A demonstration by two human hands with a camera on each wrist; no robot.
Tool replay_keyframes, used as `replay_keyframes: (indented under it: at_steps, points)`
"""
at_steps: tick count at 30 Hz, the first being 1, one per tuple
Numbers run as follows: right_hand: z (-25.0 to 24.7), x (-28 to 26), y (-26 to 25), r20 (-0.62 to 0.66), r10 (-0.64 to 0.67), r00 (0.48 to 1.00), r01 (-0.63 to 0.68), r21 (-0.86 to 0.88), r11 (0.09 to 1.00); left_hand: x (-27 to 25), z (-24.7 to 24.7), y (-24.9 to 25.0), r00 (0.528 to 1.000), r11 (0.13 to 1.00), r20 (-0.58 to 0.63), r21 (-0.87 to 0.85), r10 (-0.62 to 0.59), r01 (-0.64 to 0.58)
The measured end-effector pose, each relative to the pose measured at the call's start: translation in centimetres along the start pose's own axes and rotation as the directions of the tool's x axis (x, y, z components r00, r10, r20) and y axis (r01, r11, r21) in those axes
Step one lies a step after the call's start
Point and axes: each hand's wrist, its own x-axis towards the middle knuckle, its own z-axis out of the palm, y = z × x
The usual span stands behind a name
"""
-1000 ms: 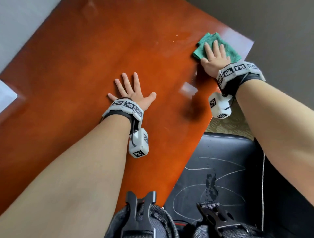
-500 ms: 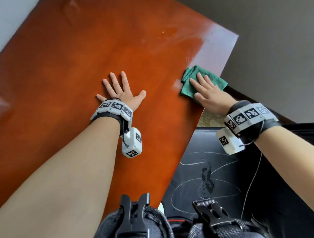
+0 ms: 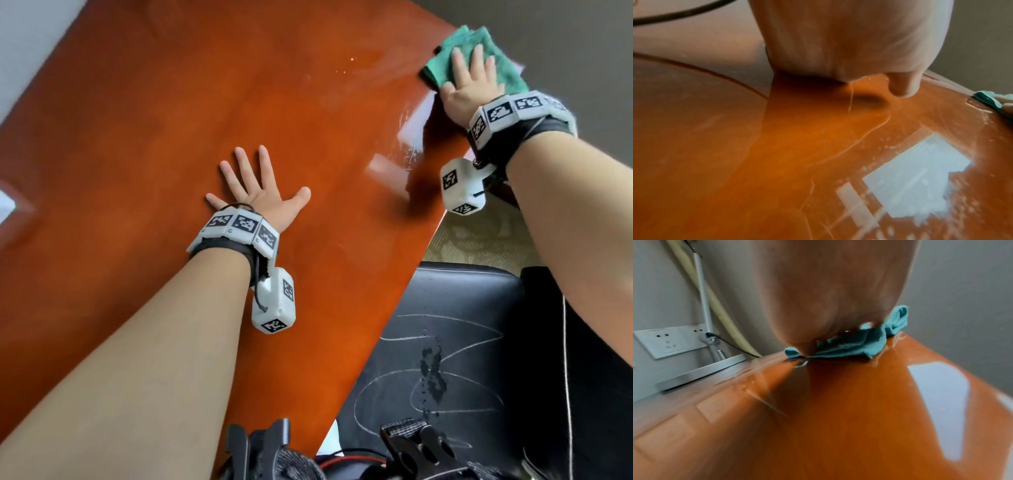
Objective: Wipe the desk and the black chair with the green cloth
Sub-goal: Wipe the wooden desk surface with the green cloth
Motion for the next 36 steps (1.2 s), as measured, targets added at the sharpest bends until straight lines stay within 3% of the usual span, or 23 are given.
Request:
replay_keyframes:
  at_steps: [7,13,21,28,32,36]
  points:
    - [0.0,2.7,-0.2,-0.192,0.1,0.976,-0.087,0.072,0.994,0.0,0.0,0.0,1.0,1.0,0.003,-0.012,-0.004,0.004]
    - [-0.9,2.8,0.4,-0.097,0.096,0.991,-0.087,0.09,0.992,0.0,-0.1,0.0,1.0,1.0,0.016,-0.01,-0.004,0.004]
    - [2.3,-4.7,0.4,-0.042,0.011,0.999,-0.012,-0.027,1.0,-0.1,0.0,0.0,1.0,1.0,0.003,0.002,-0.003,0.003]
    - [4.0,-10.6,-2.1,0.204,-0.061,0.977,0.068,-0.027,0.997,-0.2,-0.1,0.2,1.0,1.0,0.002,0.007,-0.007,0.007]
    - [4.4,-10.3,-3.6,0.219,-0.078,0.973,0.08,-0.003,0.997,-0.2,0.1,0.2,1.0,1.0,-0.018,-0.002,-0.006,0.006]
    - [3.3,-7.0,-4.1,0.121,-0.002,0.993,-0.002,0.038,0.999,-0.2,0.1,0.1,1.0,1.0,-0.026,-0.002,-0.004,0.004]
